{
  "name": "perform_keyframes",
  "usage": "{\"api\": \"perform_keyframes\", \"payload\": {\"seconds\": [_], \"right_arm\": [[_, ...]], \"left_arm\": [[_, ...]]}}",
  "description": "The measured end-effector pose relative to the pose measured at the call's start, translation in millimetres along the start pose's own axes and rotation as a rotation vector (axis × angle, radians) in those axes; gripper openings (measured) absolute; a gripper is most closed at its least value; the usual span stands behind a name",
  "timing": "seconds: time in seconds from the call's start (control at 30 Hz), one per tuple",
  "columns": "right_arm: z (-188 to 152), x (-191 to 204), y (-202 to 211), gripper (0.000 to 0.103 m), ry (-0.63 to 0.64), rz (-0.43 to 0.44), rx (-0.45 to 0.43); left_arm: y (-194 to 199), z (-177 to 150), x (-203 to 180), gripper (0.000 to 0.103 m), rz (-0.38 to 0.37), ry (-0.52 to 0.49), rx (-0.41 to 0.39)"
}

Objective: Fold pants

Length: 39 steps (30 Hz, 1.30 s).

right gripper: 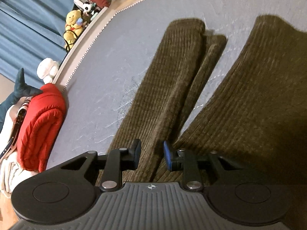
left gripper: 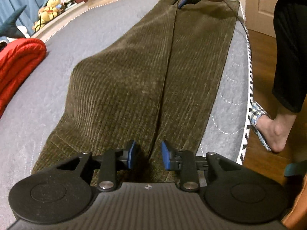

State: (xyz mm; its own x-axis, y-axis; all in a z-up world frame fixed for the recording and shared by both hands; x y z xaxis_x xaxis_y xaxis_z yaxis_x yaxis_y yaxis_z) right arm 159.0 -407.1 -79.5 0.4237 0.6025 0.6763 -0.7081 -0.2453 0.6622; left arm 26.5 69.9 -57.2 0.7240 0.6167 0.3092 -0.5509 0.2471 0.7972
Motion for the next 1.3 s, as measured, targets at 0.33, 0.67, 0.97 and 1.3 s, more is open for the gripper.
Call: {"api": "perform_keyframes", "payload": {"seconds": [0.33,0.67,0.97,1.3], "right_arm": [[3,2,-22,0.017,0.009,-0.037,-0.020],[15,42,89,0.010,0.092,-0.014,-0.154],[-69,-26,171,0.016,0.121,-0.287,0.014],[29,-107,225,0.044,-0.122,-0.234,-0.327]], "left_arm": [[-15,-4,14,0.030,0.038,0.002,0.044],[43,9,52,0.007,0.129,0.059,-0.104],[57,-34,28,0.014,-0.081,-0.010,0.076],[127,-6,84,0.040,0.071,0.318,-0.299]]}}
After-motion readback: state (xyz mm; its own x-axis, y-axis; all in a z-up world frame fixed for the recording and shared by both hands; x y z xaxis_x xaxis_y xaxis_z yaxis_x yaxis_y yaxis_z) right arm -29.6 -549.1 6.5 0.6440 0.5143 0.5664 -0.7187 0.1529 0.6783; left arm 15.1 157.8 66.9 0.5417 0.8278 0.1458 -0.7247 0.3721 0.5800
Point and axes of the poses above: each gripper's, at about its wrist camera, not at the fingertips, and y roughly against the way its jaws point, x to its left, z to its top, the point moved 6 cm from there along -y, roughly the way its jaws point, and after that the axes turned 2 degrees about -y, right-handed, at the moved point
